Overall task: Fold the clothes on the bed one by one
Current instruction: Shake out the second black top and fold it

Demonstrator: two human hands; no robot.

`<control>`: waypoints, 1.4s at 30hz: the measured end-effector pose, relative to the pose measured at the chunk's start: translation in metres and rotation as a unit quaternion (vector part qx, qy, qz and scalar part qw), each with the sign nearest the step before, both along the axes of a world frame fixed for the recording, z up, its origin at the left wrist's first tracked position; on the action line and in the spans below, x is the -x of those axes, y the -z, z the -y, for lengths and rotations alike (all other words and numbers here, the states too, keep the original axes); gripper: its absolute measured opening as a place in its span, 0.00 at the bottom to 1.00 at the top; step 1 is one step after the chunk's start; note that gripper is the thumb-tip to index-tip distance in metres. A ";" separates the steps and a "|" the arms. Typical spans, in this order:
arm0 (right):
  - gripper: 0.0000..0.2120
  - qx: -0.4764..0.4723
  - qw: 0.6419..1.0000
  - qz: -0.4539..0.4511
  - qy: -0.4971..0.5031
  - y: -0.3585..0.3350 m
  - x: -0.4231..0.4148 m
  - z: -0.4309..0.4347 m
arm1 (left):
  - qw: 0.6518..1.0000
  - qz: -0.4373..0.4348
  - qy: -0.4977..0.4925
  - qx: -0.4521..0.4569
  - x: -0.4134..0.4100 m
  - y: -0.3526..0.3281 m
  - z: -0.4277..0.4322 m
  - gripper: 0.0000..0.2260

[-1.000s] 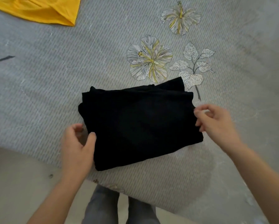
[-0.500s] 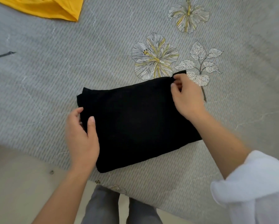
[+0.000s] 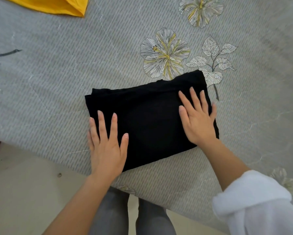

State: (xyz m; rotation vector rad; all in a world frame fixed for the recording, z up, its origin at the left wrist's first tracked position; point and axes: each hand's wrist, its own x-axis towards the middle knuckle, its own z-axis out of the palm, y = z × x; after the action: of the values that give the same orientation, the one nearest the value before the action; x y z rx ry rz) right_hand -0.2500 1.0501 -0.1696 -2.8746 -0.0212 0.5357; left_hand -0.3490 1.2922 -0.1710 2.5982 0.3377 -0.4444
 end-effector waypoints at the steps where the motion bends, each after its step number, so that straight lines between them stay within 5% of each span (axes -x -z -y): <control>1: 0.23 -0.016 0.998 0.004 0.058 0.000 -0.002 0.003 | 1.000 0.003 -0.009 0.023 -0.002 -0.004 -0.001 0.29; 4: 0.28 -0.116 0.949 0.021 0.293 -0.015 -0.009 0.016 | 0.981 0.031 -0.143 0.128 -0.007 -0.020 -0.007 0.30; 7: 0.24 -0.226 0.890 -0.039 0.395 -0.034 -0.008 0.022 | 0.884 0.002 -0.360 0.298 -0.019 -0.037 -0.018 0.26; 11: 0.14 -0.303 0.801 -0.157 0.492 -0.062 -0.005 0.016 | 0.834 -0.126 -0.404 0.353 -0.031 -0.049 -0.028 0.22; 14: 0.08 -0.325 0.803 -0.154 0.476 -0.087 0.006 0.011 | 0.852 -0.144 -0.352 0.361 -0.043 -0.074 -0.030 0.16; 21: 0.09 -0.369 0.800 -0.086 0.466 -0.163 0.086 0.022 | 0.921 -0.151 -0.141 0.331 -0.054 -0.156 -0.008 0.21; 30: 0.14 -0.416 0.722 0.039 0.552 -0.260 0.239 0.122 | 0.919 -0.172 0.052 0.352 -0.003 -0.235 0.112 0.17; 42: 0.14 -0.400 0.636 0.153 0.642 -0.316 0.498 0.305 | 0.887 -0.171 0.240 0.356 0.186 -0.300 0.361 0.13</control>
State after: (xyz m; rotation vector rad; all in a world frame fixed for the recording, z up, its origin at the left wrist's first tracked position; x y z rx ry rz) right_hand -0.7479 0.7451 0.1466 -1.4302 1.2476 -0.2478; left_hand -0.5352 0.9310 0.1294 1.8419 -0.3272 -0.9897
